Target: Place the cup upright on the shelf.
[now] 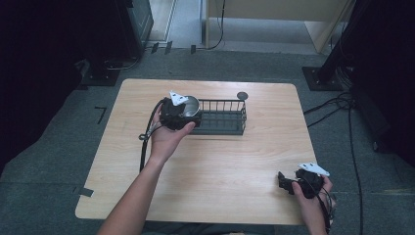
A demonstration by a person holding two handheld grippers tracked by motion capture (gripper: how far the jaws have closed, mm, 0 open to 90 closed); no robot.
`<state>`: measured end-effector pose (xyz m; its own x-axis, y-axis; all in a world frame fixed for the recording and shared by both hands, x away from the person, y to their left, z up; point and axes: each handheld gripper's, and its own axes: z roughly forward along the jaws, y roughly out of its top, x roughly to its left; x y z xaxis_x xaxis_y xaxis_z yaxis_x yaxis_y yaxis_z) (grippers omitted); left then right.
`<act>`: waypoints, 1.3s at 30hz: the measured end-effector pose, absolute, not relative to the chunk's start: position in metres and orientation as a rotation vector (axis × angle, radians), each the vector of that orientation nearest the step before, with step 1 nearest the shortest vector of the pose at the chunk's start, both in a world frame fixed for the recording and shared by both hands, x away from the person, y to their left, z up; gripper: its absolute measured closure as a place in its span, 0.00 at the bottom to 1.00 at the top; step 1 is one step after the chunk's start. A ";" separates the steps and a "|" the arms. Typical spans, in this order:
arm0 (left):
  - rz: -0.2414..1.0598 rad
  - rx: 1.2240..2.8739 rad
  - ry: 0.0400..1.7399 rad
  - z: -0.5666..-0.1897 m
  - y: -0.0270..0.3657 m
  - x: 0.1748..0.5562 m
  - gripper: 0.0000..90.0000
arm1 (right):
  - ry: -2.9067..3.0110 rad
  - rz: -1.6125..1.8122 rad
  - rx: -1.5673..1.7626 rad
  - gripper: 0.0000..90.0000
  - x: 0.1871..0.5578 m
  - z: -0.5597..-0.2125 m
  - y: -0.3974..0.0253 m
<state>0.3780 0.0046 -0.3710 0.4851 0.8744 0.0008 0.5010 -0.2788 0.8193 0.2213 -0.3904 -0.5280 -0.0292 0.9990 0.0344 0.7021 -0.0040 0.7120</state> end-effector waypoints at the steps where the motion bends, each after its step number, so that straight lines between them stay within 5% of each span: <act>1: 0.599 1.936 1.137 -0.371 0.004 0.380 0.21 | 1.782 0.781 1.755 0.00 0.221 -0.528 -0.390; 39: 0.657 1.988 1.215 -0.414 -0.028 0.438 0.21 | 1.782 0.781 1.755 0.00 0.221 -0.528 -0.390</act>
<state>0.4382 -0.0284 -0.4139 0.4302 0.9008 0.0590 0.5428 -0.3103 0.7804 0.2213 -0.3905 -0.5280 -0.0298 0.9990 0.0340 0.7020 -0.0032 0.7122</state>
